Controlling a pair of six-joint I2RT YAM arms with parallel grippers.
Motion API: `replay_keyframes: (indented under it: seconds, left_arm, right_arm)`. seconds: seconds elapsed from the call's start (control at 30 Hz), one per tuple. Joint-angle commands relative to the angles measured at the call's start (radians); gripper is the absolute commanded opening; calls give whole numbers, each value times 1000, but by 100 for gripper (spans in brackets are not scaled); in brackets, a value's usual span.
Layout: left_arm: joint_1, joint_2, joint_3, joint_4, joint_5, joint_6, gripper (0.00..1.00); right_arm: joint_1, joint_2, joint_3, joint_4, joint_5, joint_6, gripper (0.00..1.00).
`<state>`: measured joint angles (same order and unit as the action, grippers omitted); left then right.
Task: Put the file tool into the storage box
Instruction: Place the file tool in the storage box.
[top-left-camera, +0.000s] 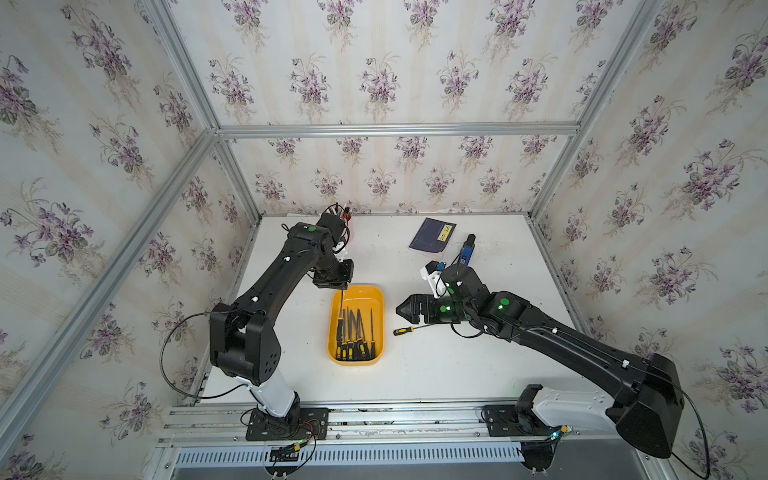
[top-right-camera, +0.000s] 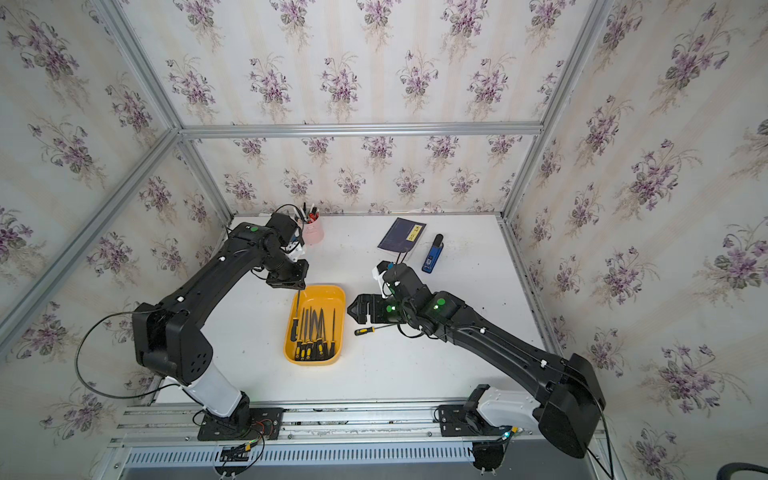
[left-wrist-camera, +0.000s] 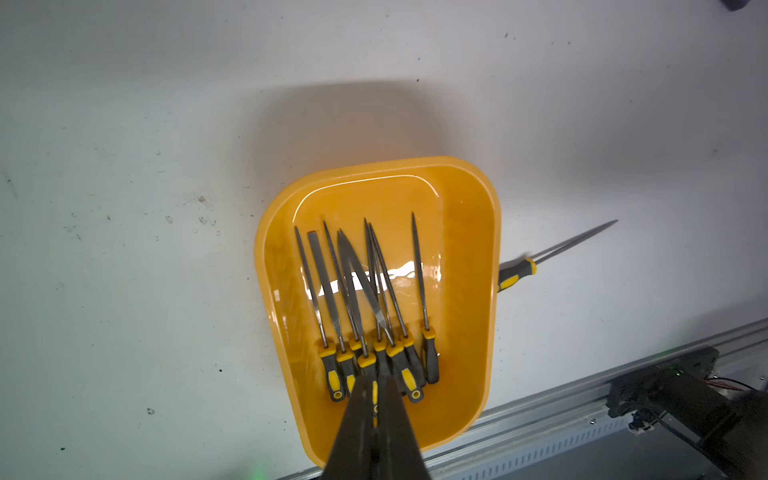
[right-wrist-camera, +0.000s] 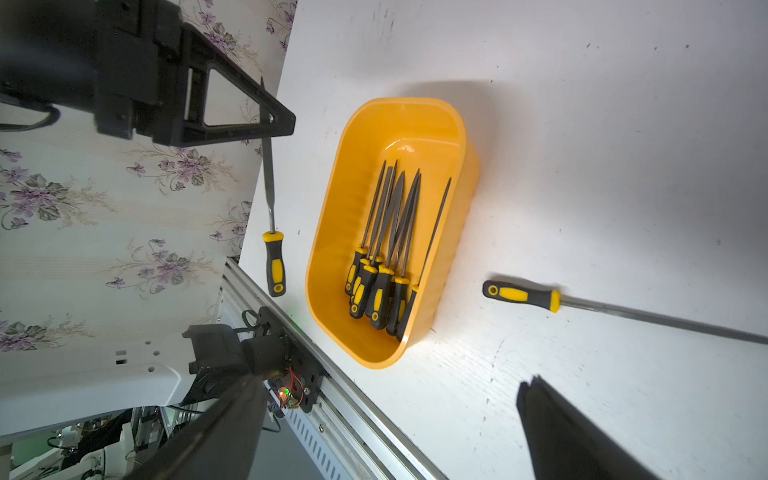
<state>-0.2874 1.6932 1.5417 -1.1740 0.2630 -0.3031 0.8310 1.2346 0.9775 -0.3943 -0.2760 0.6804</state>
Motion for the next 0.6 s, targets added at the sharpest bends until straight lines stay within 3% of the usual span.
replay_keyframes:
  seconds: [0.0, 0.57]
  left_arm:
    - [6, 16, -33, 29, -28, 26, 0]
    - [14, 74, -181, 156, -31, -7, 0]
  right_arm:
    - [1, -5, -7, 7, -3, 2, 100]
    - [0, -34, -48, 8, 15, 24, 100]
